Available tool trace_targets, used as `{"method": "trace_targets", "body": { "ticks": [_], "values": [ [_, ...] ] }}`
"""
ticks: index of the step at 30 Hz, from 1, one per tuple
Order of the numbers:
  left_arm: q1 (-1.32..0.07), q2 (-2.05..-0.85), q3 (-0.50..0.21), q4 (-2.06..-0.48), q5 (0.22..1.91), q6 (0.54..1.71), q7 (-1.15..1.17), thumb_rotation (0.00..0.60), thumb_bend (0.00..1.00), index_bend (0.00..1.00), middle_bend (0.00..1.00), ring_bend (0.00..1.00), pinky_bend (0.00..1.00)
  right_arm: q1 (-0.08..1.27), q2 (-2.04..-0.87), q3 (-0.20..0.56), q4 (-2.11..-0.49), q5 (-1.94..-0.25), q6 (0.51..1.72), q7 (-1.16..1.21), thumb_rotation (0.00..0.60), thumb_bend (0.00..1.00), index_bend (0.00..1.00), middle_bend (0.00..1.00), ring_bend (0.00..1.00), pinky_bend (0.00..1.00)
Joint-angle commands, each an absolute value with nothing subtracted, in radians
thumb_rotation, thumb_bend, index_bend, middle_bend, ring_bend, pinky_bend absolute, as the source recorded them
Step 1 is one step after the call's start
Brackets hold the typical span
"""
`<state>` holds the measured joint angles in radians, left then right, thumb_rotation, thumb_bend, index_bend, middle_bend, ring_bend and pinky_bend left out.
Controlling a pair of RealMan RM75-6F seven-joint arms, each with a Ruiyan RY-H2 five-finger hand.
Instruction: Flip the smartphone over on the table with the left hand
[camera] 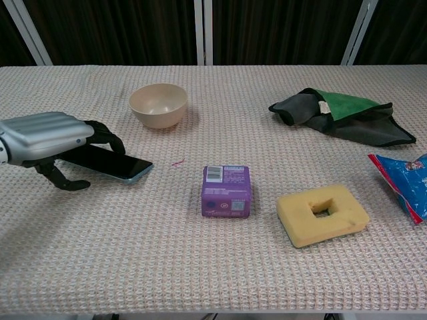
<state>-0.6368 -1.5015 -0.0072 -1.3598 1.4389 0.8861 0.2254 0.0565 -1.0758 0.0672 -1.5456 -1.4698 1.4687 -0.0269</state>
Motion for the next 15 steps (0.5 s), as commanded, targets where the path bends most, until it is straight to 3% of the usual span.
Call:
{"method": "trace_targets", "body": {
  "ticks": [1,7,15],
  "values": [
    [-0.643,-1.512,-0.009,-1.345,1.444,0.887,0.206,0.6,0.38,0.3,0.32,0.16,0.34,0.057,-1.075,0.067,-1.545,-1.468,1.466,-0.027,0.516,0.32,0.0,0.0,0.0,0.0],
    [-0.646,-1.524,-0.024,-1.331,1.448,0.911,0.159,0.6,0.54,0.44,0.4,0.23,0.4,0.058,-1.074,0.069,-1.543,-1.463,1.462,-0.027,0.515,0.32,0.0,0.0,0.0,0.0],
    [-0.637,-1.539,-0.04,-1.294,1.488,0.996,0.08,0.6,0.59,0.58,0.54,0.35,0.52,0.063,-1.076,0.069,-1.542,-1.461,1.454,-0.028,0.515,0.32,0.0,0.0,0.0,0.0]
  ]
}}
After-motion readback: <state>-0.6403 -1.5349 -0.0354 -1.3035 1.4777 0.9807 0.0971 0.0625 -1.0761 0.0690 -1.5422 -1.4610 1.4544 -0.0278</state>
